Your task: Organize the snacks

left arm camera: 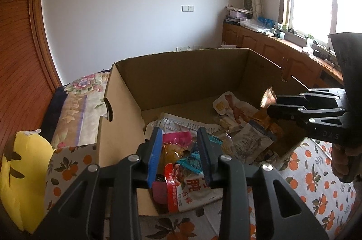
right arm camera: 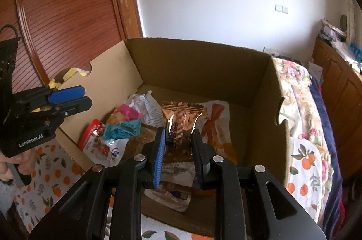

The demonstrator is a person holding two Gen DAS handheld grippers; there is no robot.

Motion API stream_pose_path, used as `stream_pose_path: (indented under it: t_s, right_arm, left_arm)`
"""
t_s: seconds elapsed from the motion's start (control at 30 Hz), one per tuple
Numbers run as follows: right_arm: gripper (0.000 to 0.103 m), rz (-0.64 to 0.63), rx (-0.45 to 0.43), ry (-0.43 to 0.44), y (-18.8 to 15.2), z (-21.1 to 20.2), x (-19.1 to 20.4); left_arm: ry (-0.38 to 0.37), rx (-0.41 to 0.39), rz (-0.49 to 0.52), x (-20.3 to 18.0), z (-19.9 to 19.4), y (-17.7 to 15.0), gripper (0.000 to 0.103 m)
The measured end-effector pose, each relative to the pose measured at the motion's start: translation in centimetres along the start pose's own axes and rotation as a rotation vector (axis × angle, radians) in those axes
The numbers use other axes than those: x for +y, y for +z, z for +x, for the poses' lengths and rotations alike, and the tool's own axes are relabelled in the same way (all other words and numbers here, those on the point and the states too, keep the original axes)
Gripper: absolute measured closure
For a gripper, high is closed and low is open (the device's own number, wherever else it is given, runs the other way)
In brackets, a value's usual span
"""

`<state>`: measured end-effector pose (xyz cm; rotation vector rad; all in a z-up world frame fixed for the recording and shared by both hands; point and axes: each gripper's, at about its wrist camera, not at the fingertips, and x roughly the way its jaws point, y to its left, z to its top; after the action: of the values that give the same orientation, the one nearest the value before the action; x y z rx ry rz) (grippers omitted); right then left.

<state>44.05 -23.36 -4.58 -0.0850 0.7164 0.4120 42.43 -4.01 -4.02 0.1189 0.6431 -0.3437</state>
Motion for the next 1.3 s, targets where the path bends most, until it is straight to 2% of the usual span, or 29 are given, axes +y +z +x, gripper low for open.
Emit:
stream_pose_path:
  t_s: [0.07,0.33,0.87,1.07,1.3]
  right_arm:
    - [0.057,-0.009,0.0,-0.006,-0.1,-0.3,0.2]
    - [0.057,-0.026,-0.031,-0.017,-0.3,-3.6,1.9]
    - [0.055,-0.058,-0.163,-0.054,-1.9,-17.6,6.6]
    - [0.054,-0.067,-0.184,-0.073,-3.1,-21.4,8.1]
    - [0.052,-0.049,-0.184,-0.054,-5.3,-24.3,9.4]
  left_arm:
    - [-0.005,-0.008,0.002,-0.3,-0.6,0.1,0.071]
    - [-0.006,-0.038,0.03,-1.9,-4.7,0.4,0.071]
    - [0.036,-0.109,0.06,-5.0,-17.5,-0.8,0.066]
    - [0.048,-0.119,0.07,-6.3,-21.5,-1.8,0.064]
    - [0.054,-0.122,0.063,-7.9,-24.7,-3.1,0.063]
